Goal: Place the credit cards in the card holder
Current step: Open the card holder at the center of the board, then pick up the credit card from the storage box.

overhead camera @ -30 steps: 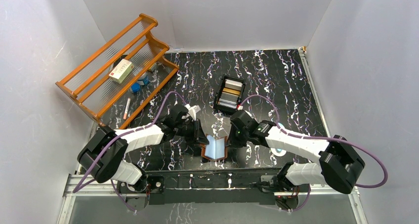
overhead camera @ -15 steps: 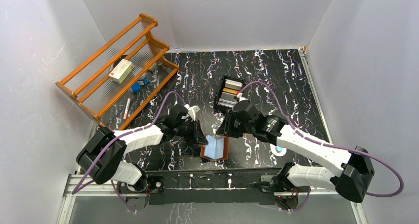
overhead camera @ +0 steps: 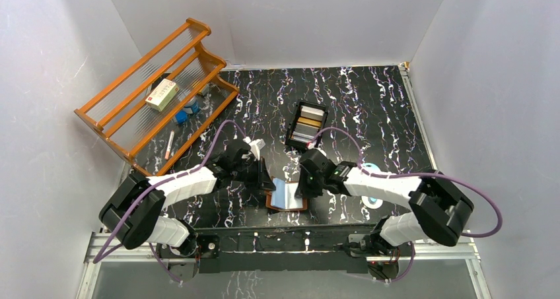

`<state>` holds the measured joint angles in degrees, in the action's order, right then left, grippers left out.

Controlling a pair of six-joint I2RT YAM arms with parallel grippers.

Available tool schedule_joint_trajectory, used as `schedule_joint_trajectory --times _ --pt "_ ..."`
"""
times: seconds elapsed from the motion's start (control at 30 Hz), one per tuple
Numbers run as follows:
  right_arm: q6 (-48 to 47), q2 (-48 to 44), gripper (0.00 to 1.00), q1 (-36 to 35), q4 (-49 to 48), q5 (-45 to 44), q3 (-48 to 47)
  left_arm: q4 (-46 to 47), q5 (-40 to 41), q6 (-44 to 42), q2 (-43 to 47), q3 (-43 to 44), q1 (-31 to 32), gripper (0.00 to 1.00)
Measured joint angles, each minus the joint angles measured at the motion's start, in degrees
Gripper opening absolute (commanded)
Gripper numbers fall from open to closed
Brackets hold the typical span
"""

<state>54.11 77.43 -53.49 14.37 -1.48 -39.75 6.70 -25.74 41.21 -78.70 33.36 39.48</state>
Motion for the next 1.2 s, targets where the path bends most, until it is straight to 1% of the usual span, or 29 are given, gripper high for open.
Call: schedule_joint_trajectory --times 0.07,0.17,0.2,0.33,0.4,0.57,0.73,0.87,1.03,1.07,1.2 --pt "-0.3 1.2 0.15 0.5 -1.1 -0.2 2.6 -0.7 0.6 -0.8 0.0 0.0 0.0 0.18" --pt "-0.5 1.8 0.15 0.9 -2.7 -0.3 3.7 -1.4 1.5 -1.9 0.0 -0.1 0.0 0.19" --pt "-0.7 1.9 0.15 0.9 -3.3 -0.3 3.8 -1.7 2.2 -2.3 -0.1 -0.1 0.0 0.18" --pt "-1.7 1.9 0.18 0.9 -4.3 -0.4 4.0 -3.0 3.9 -3.9 -1.0 -0.6 0.0 0.05" --pt "-2.1 1.9 0.19 0.9 -4.5 -0.4 4.0 -3.3 4.2 -4.5 -1.3 -0.8 -0.1 0.0" --pt "-3.1 1.7 0.27 0.9 -4.2 0.2 3.7 -2.9 3.7 -4.6 -1.5 -0.8 -0.1 0.0" --pt "-5.1 -0.1 0.29 0.9 -1.6 -0.3 0.0 -1.9 1.0 -3.6 -1.5 -0.8 -0.1 0.0" --pt "-11.5 -4.1 0.32 1.4 -1.2 -2.7 -3.8 -1.6 -0.7 -2.7 -1.0 -0.9 -0.1 0.0" --pt "-24.8 -5.4 0.33 5.4 -1.0 -6.0 -9.7 -1.1 -2.1 -2.6 0.5 -0.9 -0.1 0.01" --pt "-27.8 -5.0 0.34 7.0 -0.8 -6.2 -11.3 -1.1 -2.2 -2.6 0.5 -0.9 -0.1 0.01" --pt "-38.6 -1.6 0.48 14.7 -1.5 -6.1 -17.4 -0.7 -2.6 -2.5 0.6 -1.0 -0.1 0.05"
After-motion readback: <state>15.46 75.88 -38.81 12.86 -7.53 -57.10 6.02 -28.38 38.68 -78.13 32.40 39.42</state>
